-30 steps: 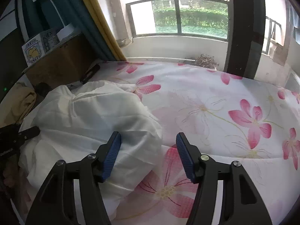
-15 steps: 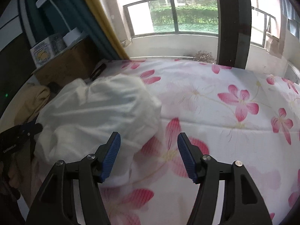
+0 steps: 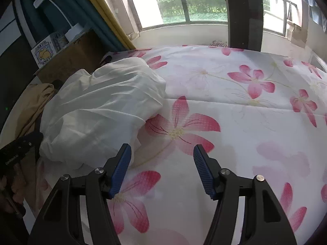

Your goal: Fold large clothes

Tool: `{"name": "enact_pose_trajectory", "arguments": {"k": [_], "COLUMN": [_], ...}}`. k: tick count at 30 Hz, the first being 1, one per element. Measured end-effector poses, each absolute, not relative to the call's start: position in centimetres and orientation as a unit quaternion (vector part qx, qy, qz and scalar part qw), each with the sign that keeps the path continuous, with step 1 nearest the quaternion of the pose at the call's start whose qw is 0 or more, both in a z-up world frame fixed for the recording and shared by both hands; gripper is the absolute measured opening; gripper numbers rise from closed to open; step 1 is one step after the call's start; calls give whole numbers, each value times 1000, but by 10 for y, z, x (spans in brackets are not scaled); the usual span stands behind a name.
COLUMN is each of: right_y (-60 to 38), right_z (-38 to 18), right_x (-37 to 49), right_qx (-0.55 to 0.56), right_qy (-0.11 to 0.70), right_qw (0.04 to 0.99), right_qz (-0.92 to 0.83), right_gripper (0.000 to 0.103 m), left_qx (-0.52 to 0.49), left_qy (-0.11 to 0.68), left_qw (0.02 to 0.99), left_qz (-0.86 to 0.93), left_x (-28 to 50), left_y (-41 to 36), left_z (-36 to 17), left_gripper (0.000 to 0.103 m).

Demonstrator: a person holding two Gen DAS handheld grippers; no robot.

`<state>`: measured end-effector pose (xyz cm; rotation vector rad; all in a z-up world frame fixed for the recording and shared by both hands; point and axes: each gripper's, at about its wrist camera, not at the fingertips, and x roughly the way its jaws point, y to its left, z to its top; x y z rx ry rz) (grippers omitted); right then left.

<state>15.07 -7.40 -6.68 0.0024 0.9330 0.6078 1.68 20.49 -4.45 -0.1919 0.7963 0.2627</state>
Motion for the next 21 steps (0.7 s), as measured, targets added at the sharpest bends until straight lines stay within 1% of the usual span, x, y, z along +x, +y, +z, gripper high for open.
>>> {"name": "enact_pose_trajectory", "arguments": {"k": [8, 18, 21], "right_y": [-99, -147, -163], "right_z": [-54, -41, -41], "right_x": [136, 116, 112], "right_qx": [-5, -16, -12], "right_qy": [431, 411, 405], "right_qw": [861, 881, 887], "right_qz": [270, 234, 219], "right_gripper": [63, 63, 64], "left_qx": [-89, -97, -90], "left_qy": [336, 327, 336], "left_qw": [928, 936, 936], "left_qz": [136, 84, 59], "left_x": [-4, -6, -3], "left_y": [183, 134, 110], "left_z": [-18, -17, -19], "left_gripper": [40, 40, 40]}}
